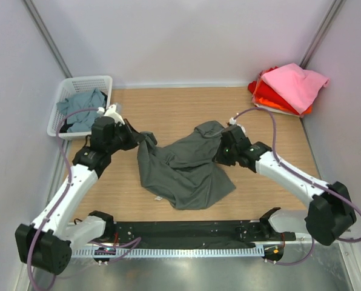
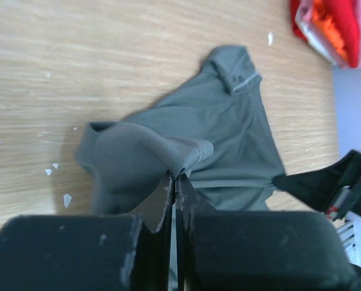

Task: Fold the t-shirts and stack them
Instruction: Flatten the tshirt out

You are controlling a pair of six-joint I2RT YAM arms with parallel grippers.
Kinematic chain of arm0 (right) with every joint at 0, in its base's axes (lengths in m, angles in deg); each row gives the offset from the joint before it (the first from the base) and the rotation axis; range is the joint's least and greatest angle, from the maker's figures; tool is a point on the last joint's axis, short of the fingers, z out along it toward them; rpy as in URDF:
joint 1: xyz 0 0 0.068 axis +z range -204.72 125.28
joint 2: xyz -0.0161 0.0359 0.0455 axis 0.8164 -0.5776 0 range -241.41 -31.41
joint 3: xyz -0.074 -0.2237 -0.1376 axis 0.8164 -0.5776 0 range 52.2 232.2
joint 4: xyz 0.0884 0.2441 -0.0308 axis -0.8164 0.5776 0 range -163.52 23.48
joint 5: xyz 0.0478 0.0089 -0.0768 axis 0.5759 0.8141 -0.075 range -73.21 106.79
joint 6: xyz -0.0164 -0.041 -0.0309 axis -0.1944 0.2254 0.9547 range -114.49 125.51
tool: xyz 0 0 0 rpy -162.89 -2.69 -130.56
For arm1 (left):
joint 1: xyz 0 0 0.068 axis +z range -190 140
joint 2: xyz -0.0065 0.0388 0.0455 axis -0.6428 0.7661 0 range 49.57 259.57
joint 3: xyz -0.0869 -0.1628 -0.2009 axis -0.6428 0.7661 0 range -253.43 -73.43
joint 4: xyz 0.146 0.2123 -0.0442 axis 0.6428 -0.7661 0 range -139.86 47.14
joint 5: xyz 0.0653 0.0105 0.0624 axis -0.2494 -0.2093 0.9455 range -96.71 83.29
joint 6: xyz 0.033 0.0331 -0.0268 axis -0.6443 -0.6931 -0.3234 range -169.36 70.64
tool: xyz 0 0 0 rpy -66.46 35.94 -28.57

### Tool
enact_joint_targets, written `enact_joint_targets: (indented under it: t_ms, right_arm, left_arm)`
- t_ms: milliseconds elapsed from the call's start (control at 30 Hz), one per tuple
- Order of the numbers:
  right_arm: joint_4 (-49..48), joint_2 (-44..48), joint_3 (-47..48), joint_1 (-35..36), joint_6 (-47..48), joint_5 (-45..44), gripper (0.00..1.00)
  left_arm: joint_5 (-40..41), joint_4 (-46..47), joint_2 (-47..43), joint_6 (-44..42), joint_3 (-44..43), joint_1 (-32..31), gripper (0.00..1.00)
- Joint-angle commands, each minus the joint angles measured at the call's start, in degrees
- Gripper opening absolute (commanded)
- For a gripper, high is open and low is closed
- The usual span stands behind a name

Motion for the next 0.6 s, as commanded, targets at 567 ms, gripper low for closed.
enact_joint_targets:
  t_ms: [567]
  right_arm:
    - [23.95, 24.62, 31.36, 0.14, 8.98, -8.8, 0.01]
  left_arm:
    - [3.0, -30.0, -11.05, -10.92, -38.73, -0.01, 0.0]
